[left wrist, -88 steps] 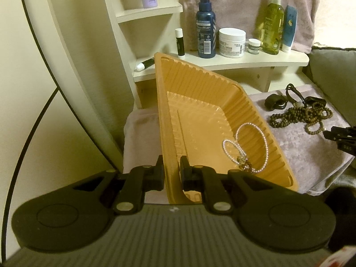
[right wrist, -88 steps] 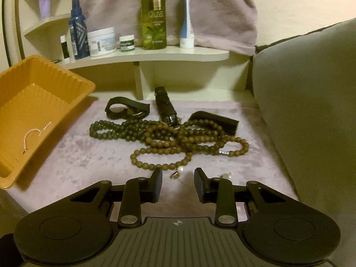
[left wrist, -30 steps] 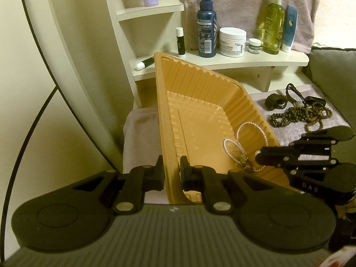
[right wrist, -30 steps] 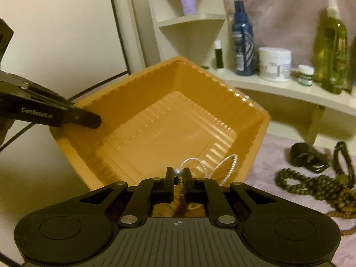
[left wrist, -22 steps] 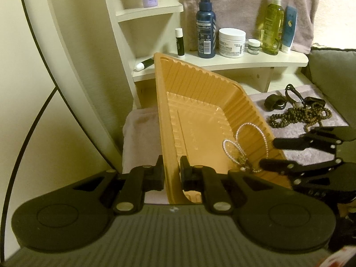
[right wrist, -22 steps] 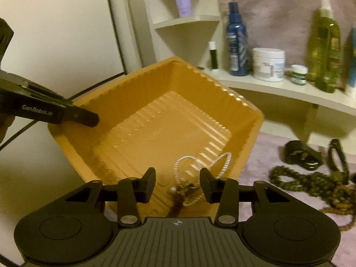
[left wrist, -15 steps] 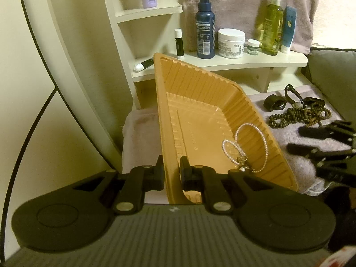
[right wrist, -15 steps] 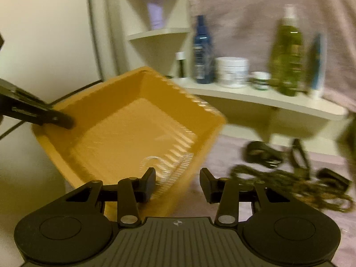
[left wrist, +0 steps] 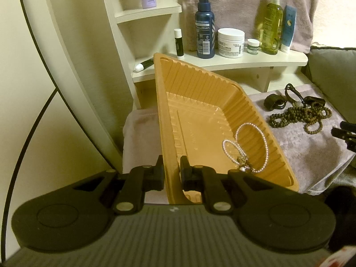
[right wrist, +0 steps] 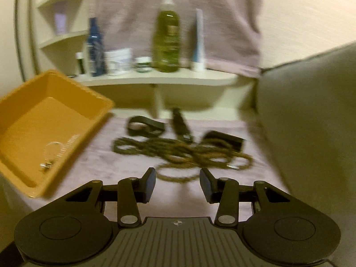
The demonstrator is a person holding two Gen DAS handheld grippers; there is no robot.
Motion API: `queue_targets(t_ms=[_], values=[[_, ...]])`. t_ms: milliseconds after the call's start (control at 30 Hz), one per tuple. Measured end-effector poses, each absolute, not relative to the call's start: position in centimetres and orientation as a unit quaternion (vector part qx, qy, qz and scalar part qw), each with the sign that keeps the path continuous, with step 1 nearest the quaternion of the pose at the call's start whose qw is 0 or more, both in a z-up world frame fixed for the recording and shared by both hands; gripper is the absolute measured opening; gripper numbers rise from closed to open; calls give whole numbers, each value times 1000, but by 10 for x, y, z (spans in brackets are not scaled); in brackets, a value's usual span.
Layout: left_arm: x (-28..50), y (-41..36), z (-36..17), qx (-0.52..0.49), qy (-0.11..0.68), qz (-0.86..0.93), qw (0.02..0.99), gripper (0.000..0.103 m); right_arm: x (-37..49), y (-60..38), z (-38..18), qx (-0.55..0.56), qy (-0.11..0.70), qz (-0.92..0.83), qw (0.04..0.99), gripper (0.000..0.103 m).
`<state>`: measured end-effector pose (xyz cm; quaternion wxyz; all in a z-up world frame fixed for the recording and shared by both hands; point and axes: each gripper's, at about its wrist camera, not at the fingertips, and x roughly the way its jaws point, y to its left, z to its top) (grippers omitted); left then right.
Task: Organize jewelry
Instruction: 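Grasp another small pearl earring with the right tool and lift it toward the tray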
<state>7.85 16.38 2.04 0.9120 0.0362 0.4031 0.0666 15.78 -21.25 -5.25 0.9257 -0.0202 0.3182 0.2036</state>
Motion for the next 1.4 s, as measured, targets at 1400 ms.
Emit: queue_targets(t_ms=[1400], values=[[79,162,20,43,408,71,909,12,192,-240,-83,-31,338,179,924,8]])
